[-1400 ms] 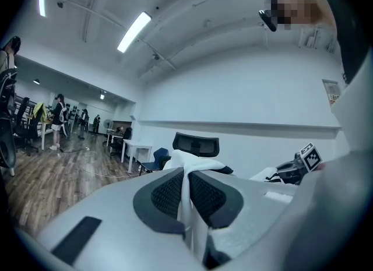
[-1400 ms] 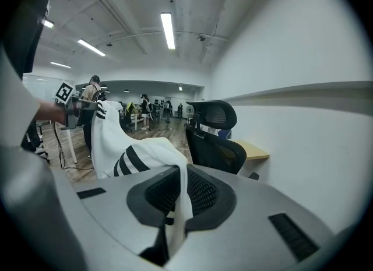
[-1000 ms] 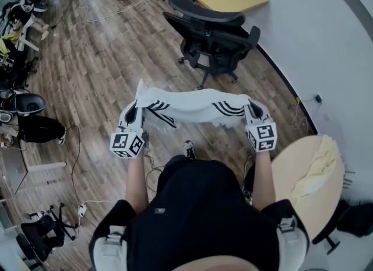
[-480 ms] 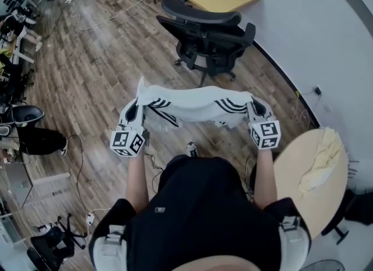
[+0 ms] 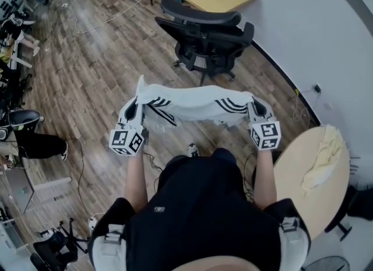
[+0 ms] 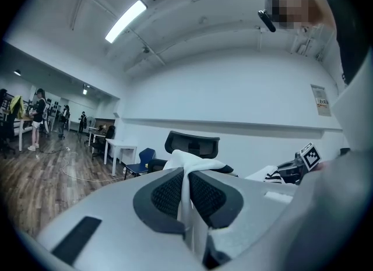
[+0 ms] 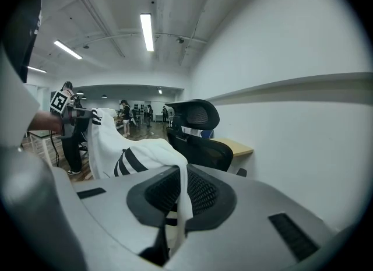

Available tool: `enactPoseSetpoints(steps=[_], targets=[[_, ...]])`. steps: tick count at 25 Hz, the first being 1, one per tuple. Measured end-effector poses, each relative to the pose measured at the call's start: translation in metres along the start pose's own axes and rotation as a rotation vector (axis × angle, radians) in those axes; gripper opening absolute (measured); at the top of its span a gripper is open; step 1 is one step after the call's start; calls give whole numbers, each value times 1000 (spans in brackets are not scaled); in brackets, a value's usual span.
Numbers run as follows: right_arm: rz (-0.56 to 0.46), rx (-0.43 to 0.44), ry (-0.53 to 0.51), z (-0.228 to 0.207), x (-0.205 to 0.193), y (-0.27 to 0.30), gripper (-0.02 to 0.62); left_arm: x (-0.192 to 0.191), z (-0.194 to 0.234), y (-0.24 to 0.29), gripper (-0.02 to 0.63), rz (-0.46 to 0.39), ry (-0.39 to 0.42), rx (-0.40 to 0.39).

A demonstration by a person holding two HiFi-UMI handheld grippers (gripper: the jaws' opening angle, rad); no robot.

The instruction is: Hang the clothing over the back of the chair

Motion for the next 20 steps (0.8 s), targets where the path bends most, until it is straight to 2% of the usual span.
enactPoseSetpoints(steps=[10, 20], targets=[[17, -7, -3, -25, 2, 11, 9, 4, -3, 13, 14, -2, -2, 31], [-16, 52, -53, -64, 36, 44, 9, 23, -15, 28, 14, -14, -35, 117]])
Point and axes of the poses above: the fingertips, and each gripper's own axes: y forward along the fingers, z to its left, x out of its top, the point moved 9 cm from there along -y, backward along the fingers, and after that the axes turned 15 degrees about z, right-handed, at the moved point
